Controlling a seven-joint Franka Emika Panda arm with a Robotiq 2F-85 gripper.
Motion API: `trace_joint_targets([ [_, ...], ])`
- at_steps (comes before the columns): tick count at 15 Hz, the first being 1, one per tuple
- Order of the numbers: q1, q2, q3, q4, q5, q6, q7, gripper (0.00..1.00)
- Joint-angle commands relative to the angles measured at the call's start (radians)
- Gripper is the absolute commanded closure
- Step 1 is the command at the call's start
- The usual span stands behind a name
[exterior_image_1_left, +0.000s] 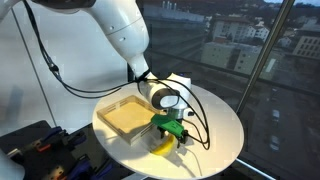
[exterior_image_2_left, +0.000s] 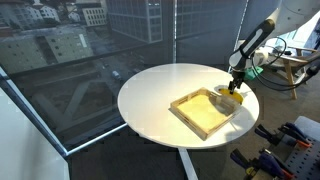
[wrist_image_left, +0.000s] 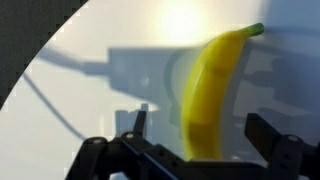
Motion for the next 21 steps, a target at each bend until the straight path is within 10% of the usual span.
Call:
trace_joint_targets([
  [1, -0.017, 0.009, 0.010, 0.007, -0.028, 0.013, 0.004, 0.00],
  [8, -0.017, 0.022, 0.010, 0.013, -0.028, 0.014, 0.006, 0.00],
  [17, -0.015, 0.020, 0.006, 0.016, -0.031, 0.006, 0.009, 0.83],
  [21, -0.011, 0.009, -0.001, 0.019, -0.034, -0.017, 0.015, 0.84],
])
